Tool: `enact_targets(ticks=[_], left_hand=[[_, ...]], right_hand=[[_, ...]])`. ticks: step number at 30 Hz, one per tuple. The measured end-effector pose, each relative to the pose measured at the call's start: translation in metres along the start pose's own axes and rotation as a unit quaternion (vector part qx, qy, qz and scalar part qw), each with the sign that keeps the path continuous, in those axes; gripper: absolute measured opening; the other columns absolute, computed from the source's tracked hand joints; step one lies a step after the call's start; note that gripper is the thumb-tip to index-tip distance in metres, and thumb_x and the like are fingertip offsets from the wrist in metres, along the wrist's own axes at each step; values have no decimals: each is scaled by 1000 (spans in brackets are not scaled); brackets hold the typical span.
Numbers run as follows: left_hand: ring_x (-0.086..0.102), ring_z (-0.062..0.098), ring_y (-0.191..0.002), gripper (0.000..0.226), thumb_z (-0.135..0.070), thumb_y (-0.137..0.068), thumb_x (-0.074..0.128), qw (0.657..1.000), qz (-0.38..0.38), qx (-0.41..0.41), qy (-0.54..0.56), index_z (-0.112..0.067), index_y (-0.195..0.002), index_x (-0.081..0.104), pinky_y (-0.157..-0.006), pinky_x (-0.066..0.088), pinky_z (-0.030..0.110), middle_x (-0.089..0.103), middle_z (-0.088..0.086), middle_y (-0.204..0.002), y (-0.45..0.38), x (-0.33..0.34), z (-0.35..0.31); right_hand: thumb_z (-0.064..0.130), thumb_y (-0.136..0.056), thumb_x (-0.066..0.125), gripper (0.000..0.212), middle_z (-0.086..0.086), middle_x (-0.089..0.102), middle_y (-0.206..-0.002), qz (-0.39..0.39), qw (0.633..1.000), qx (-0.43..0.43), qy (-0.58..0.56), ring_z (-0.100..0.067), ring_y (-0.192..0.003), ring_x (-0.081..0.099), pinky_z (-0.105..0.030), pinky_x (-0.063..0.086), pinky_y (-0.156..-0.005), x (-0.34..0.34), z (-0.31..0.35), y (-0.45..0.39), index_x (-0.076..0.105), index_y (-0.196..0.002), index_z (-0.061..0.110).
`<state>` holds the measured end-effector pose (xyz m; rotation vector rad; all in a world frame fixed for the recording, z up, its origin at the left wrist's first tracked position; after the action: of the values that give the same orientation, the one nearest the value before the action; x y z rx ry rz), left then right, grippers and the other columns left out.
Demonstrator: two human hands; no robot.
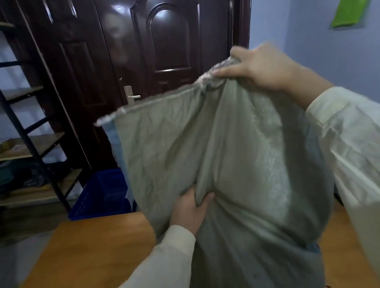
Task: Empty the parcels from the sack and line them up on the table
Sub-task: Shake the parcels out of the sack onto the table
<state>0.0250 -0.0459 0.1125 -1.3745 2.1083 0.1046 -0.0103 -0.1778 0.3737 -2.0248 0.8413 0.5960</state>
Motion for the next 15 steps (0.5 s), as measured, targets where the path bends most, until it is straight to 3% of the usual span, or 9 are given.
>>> enact_targets(ticks=[2,5,8,11,13,15], left_hand=[[64,27,-100,35,-33,-85,62,999,-24,21,20,-9,-110,63,-86,48,29,68,10,-109,-12,-17,-18],[65,31,-94,35,-35,-84,64,999,-22,14,27,-10,-107,63,-82,48,29,69,12,-105,-10,-16,-18],[57,26,-114,72,-61,-69,65,1000,-7,-29,6,-13,-121,54,-97,44,31,63,8,-121,7,1,7],[55,27,-114,97,-72,-53,69,990,-56,-85,-95,-18,-128,39,-95,43,35,57,5,-123,31,2,27],[52,30,-109,107,-79,-48,59,976,-100,-4,-193,-14,-129,35,-95,40,40,55,12,-118,45,9,16],[42,31,-114,114,-78,-47,52,961,-105,87,-240,-9,-133,27,-103,26,45,45,19,-124,59,32,5]], right_hand=[[23,-84,30,50,-24,51,-84,-30,999,38,-5,-34,-50,49,-35,37,-50,-26,-20,-8,62,-122,25],[21,-85,34,47,-22,50,-82,-49,999,23,2,-32,-50,47,-32,35,-48,-37,-21,-11,61,-122,26],[18,-83,36,46,-19,49,-75,-17,1000,-20,-9,-19,-47,31,-21,22,-46,-14,3,1,63,-120,25],[20,-80,29,52,-19,51,-76,8,999,14,-46,-20,-48,31,-26,27,-49,-5,3,6,65,-118,26],[18,-77,29,55,-19,51,-76,-3,999,18,-50,-20,-49,31,-27,27,-50,-12,1,3,65,-117,25],[16,-76,29,56,-17,50,-75,-11,999,1,-38,-18,-51,29,-20,19,-50,-18,4,0,66,-117,25]])
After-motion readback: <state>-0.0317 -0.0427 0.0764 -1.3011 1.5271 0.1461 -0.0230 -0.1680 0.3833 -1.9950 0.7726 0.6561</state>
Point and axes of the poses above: each hand's wrist, its own y-axis away from the middle knuckle, its own x-axis out of the palm, z = x × y, the point moved 10 cm from there along -y, towards the middle knuckle
